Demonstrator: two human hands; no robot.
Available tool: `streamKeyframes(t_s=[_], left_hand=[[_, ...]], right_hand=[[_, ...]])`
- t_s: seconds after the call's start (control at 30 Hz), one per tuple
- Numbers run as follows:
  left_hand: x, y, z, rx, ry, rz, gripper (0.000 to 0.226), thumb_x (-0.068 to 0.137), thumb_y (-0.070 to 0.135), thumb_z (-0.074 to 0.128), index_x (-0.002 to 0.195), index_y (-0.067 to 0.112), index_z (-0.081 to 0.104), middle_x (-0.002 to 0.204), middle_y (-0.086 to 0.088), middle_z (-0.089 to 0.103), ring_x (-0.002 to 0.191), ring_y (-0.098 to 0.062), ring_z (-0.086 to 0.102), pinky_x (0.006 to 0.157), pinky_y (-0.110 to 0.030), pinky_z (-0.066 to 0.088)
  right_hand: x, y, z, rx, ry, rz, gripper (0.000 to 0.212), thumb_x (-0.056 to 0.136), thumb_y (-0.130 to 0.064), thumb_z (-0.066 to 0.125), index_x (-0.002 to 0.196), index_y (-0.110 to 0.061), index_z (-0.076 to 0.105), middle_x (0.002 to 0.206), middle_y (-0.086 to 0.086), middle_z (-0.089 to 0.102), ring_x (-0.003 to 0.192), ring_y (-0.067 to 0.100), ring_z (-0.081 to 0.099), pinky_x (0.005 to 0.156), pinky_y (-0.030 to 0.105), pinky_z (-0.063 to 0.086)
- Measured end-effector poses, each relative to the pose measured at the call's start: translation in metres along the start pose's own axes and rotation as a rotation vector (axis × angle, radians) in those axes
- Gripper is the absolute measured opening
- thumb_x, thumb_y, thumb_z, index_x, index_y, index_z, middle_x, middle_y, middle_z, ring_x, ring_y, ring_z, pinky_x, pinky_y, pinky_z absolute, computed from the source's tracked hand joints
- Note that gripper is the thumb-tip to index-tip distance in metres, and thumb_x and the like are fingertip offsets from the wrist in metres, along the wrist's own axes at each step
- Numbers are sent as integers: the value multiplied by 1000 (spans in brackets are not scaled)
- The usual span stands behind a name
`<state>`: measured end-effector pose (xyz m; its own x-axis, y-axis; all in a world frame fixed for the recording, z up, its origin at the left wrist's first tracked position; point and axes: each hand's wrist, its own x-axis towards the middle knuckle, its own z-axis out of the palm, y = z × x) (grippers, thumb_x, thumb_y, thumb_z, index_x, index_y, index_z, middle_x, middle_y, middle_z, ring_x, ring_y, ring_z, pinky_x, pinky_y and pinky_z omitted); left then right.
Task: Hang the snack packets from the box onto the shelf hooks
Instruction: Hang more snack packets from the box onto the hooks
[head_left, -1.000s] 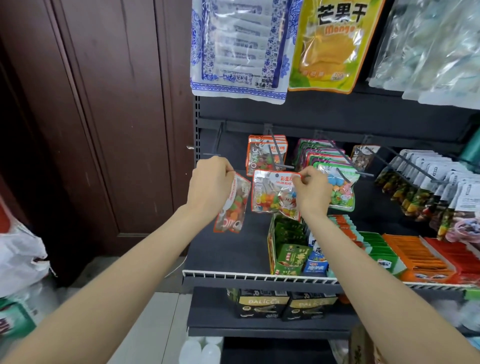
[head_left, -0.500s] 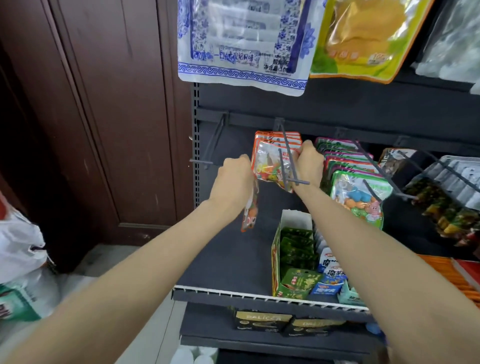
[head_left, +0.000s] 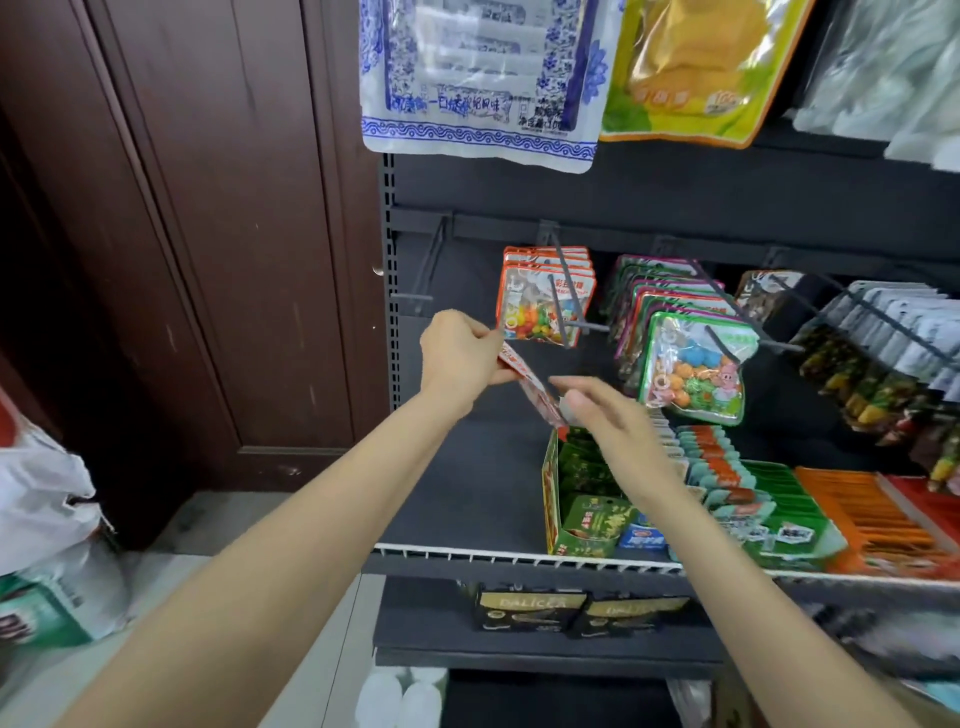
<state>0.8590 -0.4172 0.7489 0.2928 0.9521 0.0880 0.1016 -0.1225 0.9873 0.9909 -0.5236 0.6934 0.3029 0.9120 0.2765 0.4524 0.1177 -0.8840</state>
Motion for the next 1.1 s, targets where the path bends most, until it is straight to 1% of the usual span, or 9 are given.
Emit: streamKeyframes(t_s=[0.13,0.23,0.37,0.47,0.6,0.73,0.8,0.93,1.1], left_hand=[[-13,1,-3,135,-111,15,9,89,7,61,82,6,65,84,-12,68,62,-19,67,47,-24,55],[-20,7,-7,435,-294,300,6,87,18,66,84,16,72,79,3,68,77,-14,67,68,-27,55],[-27,8,-7,388,-322,408,7,85,23,69,91,18,69,67,18,63,68,3,61,69,-14,46],[-25,-5,-14,369,-362,383,33,84,24,70,113,28,55,81,5,71,77,-1,63,70,-11,45],[-21,-20,-24,385,-381,383,54,84,16,70,129,37,48,97,-8,63,78,-18,64,70,-13,48],[-17,-18,-13,252,-330,366,39,87,5,64,121,25,62,103,-11,64,89,-26,66,78,-27,57],[-15,-18,-7,262,-307,369,37,89,5,61,122,20,63,109,-8,64,93,-24,65,77,-26,58],[-8,-26,-3,296,-277,367,39,91,6,59,127,22,60,111,-6,65,94,-21,66,73,-13,54],[-2,-33,-2,368,-238,415,39,92,7,58,127,24,59,113,-3,65,94,-19,66,88,-27,54]], right_hand=[[-13,-7,0,50,-81,26,45,90,-44,55,133,-37,44,136,-20,46,122,-9,43,102,21,37],[-10,-19,-6,1,-18,-1,44,93,-28,54,136,-27,45,136,-16,47,117,-12,44,97,14,39],[-7,-31,-12,-40,46,-56,10,87,-9,63,89,-18,67,85,-2,68,74,-2,62,64,12,49],[-7,-31,-17,-34,196,-58,20,88,-6,62,75,-22,63,73,-6,64,63,-5,57,60,10,45],[-8,-26,-21,25,358,-33,10,92,-11,58,88,-21,60,84,-5,66,77,8,61,63,17,45],[-7,-23,-21,10,366,-92,42,94,-4,52,130,-25,53,73,-20,58,55,-5,51,51,7,38],[-2,-18,-20,-112,386,-116,41,94,-4,51,129,-25,54,61,-17,46,49,1,39,50,10,31],[9,-8,-17,-261,400,-117,35,93,-8,54,123,-26,59,70,0,42,58,7,34,58,14,31],[11,-4,-13,-324,422,-139,37,94,-4,52,126,-20,57,71,-7,40,62,4,38,61,4,33]])
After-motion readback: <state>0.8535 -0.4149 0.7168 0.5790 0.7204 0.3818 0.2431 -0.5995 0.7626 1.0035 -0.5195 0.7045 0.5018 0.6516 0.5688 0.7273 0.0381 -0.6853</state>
